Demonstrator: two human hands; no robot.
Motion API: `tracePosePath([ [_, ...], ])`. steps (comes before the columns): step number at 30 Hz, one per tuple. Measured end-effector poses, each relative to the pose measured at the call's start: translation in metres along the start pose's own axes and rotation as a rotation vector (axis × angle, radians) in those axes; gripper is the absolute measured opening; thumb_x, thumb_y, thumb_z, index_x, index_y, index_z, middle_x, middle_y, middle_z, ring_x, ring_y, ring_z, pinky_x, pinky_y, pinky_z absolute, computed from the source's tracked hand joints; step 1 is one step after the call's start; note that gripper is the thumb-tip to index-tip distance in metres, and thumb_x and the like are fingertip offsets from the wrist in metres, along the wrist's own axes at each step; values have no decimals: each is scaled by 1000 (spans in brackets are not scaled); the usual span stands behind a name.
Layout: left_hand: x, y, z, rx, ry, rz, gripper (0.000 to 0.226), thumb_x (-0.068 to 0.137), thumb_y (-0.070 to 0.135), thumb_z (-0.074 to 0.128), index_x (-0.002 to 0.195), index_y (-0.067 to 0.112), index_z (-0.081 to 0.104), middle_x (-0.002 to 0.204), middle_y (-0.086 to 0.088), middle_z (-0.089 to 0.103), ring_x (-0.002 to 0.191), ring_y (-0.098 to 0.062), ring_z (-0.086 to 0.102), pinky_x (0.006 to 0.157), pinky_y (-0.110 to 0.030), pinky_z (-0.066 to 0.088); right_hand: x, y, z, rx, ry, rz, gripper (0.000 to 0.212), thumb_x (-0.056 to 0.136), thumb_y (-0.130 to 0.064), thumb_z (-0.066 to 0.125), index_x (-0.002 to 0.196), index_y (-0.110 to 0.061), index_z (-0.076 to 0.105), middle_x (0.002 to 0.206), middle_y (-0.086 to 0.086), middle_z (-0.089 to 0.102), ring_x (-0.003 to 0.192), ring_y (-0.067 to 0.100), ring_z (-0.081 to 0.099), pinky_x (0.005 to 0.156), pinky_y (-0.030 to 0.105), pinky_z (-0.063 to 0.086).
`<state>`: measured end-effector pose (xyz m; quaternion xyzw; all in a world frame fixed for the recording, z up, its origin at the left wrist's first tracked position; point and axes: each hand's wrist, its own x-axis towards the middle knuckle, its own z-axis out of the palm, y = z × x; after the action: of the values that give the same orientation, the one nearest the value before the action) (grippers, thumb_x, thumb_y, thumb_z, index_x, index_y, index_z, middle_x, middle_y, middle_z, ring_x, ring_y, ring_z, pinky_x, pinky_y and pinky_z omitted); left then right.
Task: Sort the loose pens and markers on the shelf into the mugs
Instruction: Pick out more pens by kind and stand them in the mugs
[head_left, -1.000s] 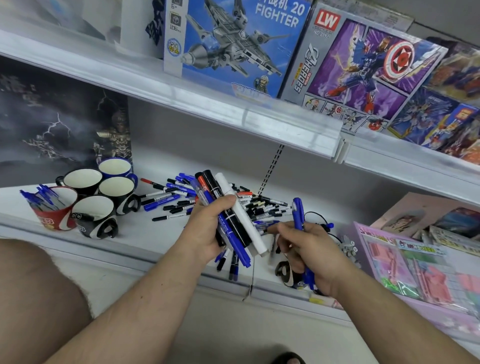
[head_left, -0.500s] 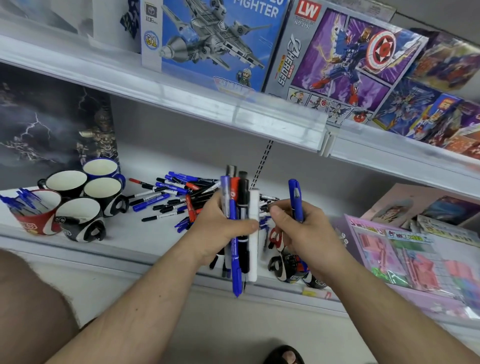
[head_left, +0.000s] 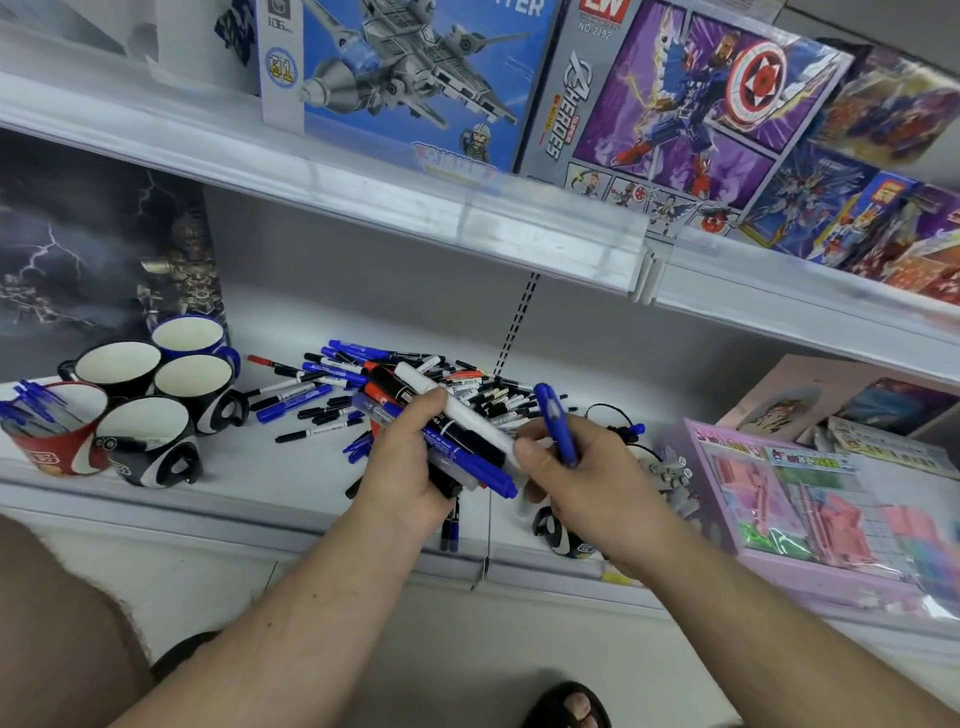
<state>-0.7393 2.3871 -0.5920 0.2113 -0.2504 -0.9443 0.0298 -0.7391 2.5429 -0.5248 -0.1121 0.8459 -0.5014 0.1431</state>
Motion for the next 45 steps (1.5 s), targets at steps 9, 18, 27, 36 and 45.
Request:
tracePosePath([
  [9, 22, -16, -4, 157, 72, -32, 34, 78, 17, 76, 107, 14, 59, 83, -11, 65, 89, -46, 67, 51, -50, 56, 12, 8, -61, -262, 405, -62, 13, 91, -27, 66, 82, -17, 68, 61, 2, 57, 53, 16, 47, 57, 29, 41],
  [18, 39, -46, 17, 143, 36, -244, 20, 91, 20, 61, 76, 11, 53, 63, -1, 53, 43, -14, 45, 35, -15, 31, 16, 45, -156, -451, 664, 52, 26, 95, -28, 58, 89, -6, 69, 75, 23, 62, 66, 37, 52, 64, 38, 44],
  [27, 62, -59, 39, 281, 71, -170, 13, 88, 17, 65, 79, 15, 57, 64, -1, 62, 45, -14, 54, 48, -23, 40, 50, 97, -179, -515, 736, 146, 11, 91, -22, 60, 83, -15, 64, 59, 0, 52, 53, 19, 47, 53, 27, 32],
  [36, 73, -67, 43, 394, 105, -23, 11, 87, 4, 67, 86, 8, 57, 71, -11, 63, 42, -17, 59, 38, -25, 44, 92, 153, -177, -844, 701, 177, 19, 95, -20, 55, 109, -9, 63, 90, 15, 62, 73, 30, 50, 65, 32, 37],
  [45, 98, -73, 24, 378, 147, -54, 7, 85, 8, 71, 87, 10, 64, 73, -9, 66, 55, -17, 65, 50, -30, 54, 149, 206, -143, -854, 543, 322, 18, 96, -25, 53, 107, -12, 62, 75, 3, 60, 73, 27, 59, 66, 30, 48],
])
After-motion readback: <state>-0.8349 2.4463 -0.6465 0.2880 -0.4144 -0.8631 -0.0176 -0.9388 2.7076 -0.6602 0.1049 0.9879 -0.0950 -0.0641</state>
